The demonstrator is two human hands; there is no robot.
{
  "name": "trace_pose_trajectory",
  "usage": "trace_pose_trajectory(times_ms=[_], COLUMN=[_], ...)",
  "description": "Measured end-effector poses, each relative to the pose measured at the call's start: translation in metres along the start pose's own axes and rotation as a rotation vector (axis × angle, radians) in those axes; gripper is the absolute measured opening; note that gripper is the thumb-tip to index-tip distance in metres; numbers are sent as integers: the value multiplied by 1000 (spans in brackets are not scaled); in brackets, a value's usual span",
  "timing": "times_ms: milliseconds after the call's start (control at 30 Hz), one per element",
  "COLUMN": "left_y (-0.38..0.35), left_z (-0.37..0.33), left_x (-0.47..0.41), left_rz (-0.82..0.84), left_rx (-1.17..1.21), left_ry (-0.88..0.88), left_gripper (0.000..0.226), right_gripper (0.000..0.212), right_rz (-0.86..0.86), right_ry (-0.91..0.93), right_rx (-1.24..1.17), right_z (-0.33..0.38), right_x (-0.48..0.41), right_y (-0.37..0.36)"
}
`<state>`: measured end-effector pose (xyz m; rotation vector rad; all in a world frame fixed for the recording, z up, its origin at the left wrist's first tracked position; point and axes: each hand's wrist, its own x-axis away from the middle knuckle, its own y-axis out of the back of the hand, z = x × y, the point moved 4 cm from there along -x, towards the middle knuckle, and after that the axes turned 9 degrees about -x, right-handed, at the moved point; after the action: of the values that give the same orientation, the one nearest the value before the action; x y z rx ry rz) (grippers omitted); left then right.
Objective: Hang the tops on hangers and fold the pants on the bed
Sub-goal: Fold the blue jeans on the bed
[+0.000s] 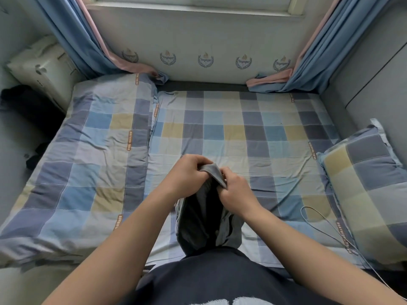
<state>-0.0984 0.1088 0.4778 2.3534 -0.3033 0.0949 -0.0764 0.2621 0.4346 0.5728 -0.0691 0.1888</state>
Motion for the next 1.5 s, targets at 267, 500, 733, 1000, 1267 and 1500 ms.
trace_pose_trajectory(times_ms=[267,500,733,1000,1267,1500], left_y=[-18,-25,-10,2,0,-18], left_z=[72,157,189,241,269,250], left_x=[-2,18,24,53,76,68], left_rz=[-282,-323,-312,-335,-490,-327], left_rx=[-274,-352,-373,-277,152,945], left_ry=[164,442,607,800,1106,1132], left_gripper=[36,27,21,25,27,34], right_gripper=[31,28,24,27,50,70], right_rz=[-299,-408,-233,-219,-254,-253], right_ry=[134,-158,-409,-470,-604,-780], right_rx=[-184,-45,382,472,339,-454], right_z=[25,-50,-130,-161,-170,-164], right_x=[-24,-36,-26,-17,-10,-6], right_y=[66,103,88,94,92,74])
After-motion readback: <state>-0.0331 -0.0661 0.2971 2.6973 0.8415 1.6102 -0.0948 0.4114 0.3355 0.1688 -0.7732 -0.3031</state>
